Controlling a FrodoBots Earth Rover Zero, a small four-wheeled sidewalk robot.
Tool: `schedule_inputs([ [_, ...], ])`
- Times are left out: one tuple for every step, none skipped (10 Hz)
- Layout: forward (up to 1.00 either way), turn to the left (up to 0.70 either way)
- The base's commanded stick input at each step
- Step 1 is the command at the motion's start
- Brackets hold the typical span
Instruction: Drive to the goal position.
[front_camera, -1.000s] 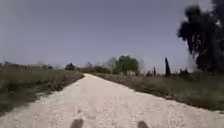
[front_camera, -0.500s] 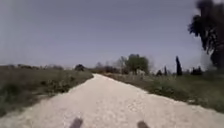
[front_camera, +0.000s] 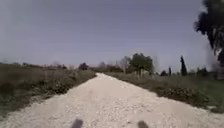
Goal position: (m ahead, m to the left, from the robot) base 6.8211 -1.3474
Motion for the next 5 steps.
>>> schedule_inputs([
  [0.65, 0.00],
  [0.65, 0.00],
  [0.65, 0.00],
  [0.65, 0.00],
  [0.65, 0.00],
])
